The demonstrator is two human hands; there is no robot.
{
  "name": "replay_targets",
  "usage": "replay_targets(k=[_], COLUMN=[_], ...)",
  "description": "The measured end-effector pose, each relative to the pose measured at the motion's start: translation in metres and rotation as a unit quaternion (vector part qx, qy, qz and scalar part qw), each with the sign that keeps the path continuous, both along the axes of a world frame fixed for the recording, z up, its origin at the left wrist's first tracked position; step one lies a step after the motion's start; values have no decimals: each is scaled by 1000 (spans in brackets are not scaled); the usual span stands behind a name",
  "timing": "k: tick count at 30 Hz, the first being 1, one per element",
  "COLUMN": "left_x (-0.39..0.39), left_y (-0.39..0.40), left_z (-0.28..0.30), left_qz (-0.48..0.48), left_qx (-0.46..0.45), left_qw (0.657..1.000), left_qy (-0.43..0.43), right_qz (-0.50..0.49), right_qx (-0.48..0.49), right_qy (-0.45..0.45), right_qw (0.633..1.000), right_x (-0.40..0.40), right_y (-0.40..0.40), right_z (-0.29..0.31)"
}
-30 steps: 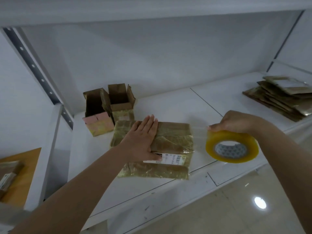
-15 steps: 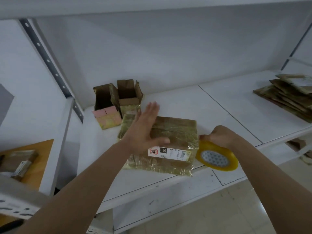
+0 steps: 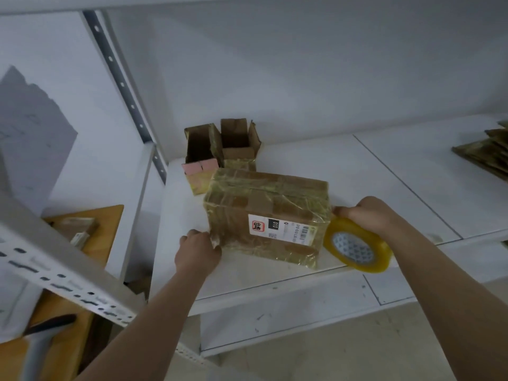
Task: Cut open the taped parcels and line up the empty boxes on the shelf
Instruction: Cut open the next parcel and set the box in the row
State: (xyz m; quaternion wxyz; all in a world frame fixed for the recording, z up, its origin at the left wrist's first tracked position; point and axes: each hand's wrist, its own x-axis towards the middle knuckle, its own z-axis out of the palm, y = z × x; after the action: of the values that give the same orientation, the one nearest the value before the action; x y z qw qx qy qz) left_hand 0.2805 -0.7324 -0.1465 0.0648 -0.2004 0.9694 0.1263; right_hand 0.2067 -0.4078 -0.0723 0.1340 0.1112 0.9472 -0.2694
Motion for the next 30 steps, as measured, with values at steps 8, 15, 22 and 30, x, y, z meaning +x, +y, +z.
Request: replay_targets(k=[8, 15, 22, 30], left_x=[-6, -15, -18, -11], left_y=[-9, -17, -50, 29], left_z=[-2, 3, 23, 124], left_qz=[17, -16, 98, -43], left_qx=[24, 33, 191, 310], left_qw=[1000, 998, 976, 892], left_qy=[9, -53, 34, 327], right_qz=[-3, -6, -25, -6], right_qx=[-1, -10, -23, -27], right_qy=[-8, -11, -8, -23], right_qw=[1000, 1000, 999, 999], right_x=[2, 4, 5, 4], right_y=[-1, 1, 4, 1], right_z=[3, 2, 2, 5])
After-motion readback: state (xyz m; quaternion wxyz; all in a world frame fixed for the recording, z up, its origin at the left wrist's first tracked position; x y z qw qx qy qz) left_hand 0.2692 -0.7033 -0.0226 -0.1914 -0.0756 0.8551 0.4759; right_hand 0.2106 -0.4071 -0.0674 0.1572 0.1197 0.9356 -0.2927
